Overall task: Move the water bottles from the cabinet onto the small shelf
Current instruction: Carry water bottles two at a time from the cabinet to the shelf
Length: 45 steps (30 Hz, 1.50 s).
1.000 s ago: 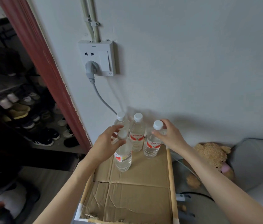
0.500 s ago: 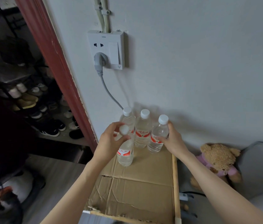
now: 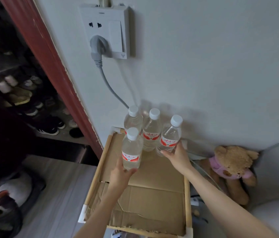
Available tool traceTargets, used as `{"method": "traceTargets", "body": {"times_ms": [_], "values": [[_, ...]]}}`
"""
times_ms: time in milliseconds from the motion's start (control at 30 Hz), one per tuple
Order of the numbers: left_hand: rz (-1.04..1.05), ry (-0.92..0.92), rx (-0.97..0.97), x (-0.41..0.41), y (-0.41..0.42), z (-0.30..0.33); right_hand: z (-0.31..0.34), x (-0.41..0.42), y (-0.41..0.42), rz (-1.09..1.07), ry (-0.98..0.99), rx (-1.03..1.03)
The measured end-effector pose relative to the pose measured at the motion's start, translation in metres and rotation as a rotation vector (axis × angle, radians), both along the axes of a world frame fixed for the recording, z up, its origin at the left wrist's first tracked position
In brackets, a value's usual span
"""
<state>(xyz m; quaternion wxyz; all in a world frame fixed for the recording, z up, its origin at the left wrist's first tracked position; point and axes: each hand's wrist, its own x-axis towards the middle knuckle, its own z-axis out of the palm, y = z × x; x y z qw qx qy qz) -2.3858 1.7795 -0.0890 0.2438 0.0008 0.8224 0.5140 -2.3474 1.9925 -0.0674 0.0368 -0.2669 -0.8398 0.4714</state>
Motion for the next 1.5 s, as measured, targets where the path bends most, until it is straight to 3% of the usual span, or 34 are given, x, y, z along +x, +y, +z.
{"method": "traceTargets", "body": {"times_ms": [733,1500], "values": [[0.104,0.042,0.05,-0.022,0.012,-0.003,-0.025,-0.016,0.01,-0.125,0.058,-0.221],[0.054,0.06,0.021,-0.025,0.016,-0.001,-0.028,-0.016,0.007,-0.152,0.042,-0.208]]}}
